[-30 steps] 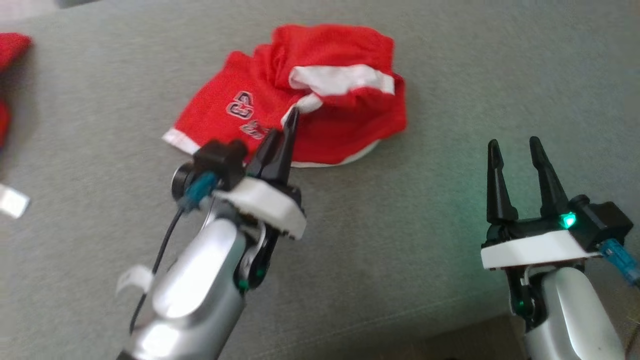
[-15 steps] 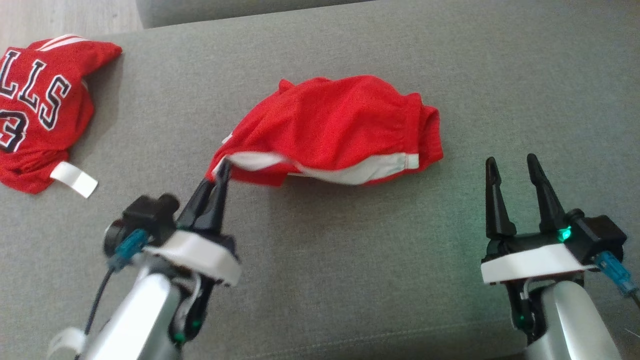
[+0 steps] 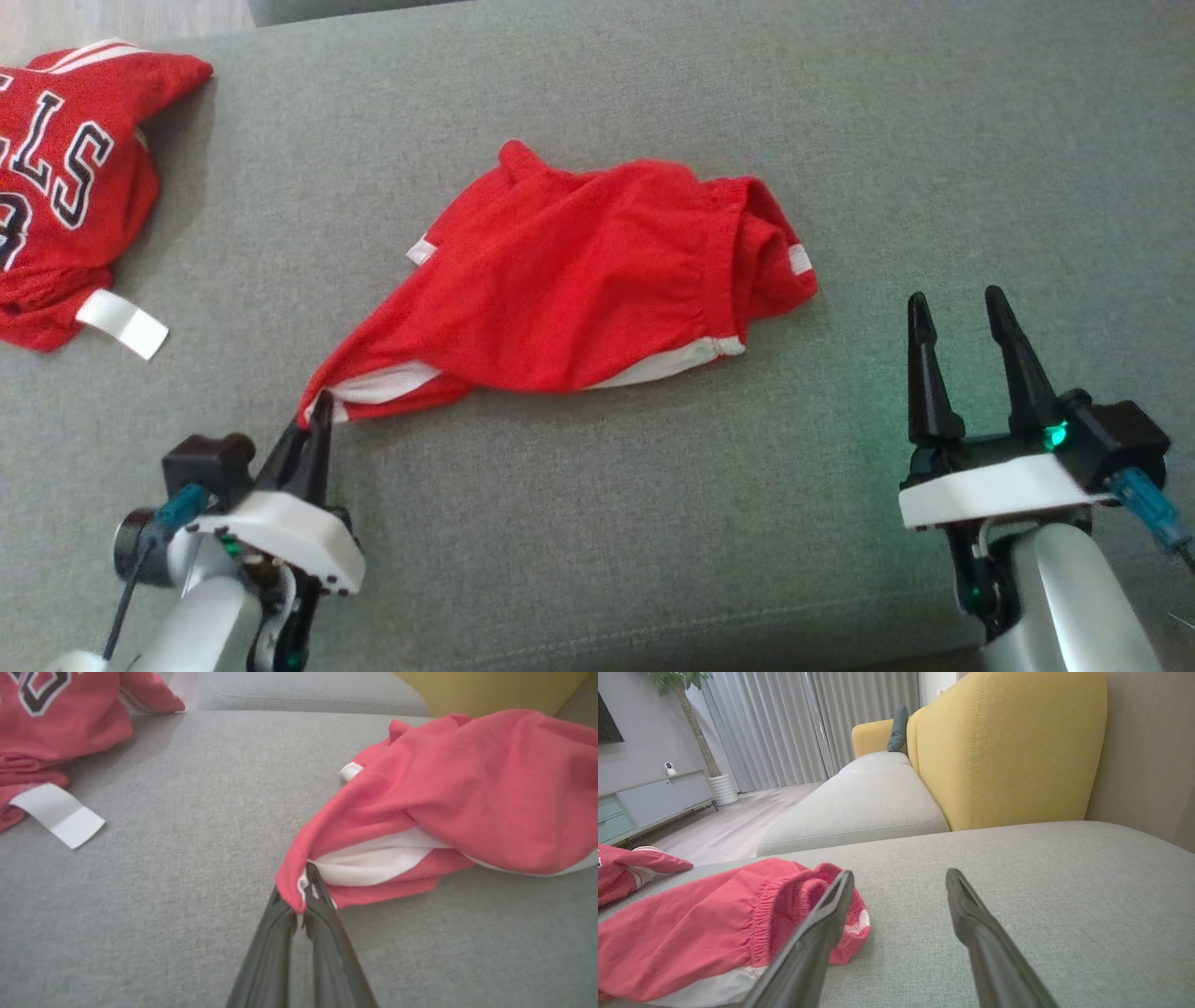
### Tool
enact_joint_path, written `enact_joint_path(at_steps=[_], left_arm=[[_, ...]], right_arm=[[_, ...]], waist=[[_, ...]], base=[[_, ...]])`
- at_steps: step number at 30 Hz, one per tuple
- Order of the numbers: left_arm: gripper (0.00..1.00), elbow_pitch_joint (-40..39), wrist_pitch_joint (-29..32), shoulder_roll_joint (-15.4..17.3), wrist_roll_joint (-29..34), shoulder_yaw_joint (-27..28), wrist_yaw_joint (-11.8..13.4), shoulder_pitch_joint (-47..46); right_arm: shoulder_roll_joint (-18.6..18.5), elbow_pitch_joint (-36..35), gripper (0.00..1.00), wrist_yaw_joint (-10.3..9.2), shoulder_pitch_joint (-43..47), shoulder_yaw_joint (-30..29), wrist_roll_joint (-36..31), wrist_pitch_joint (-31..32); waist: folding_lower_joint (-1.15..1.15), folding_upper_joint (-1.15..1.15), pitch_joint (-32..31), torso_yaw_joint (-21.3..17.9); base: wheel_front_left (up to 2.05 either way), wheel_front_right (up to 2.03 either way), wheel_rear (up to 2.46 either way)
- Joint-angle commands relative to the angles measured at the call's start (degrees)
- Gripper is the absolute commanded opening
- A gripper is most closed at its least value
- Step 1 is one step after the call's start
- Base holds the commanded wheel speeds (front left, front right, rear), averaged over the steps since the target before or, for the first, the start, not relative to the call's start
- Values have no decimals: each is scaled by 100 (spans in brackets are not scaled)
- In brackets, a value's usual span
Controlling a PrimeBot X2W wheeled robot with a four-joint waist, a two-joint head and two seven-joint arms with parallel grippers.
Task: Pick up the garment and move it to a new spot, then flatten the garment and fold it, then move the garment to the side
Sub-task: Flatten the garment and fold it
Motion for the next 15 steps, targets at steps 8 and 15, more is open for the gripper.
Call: enact_joint_path(at_steps=[8,15], left_arm=[[100,206,-138,-13,55,397,-100,-317],[100,-73,-144,-319,262,642,-188,-88]], right_arm=[[-29,-103,100,43,-118,94,-94,-62],[-29,-53,100,43,-58,113,-97,-62]], waist=[[0,0,-46,54],[0,0,-308,157]], base=[[0,0,0],[0,0,0]])
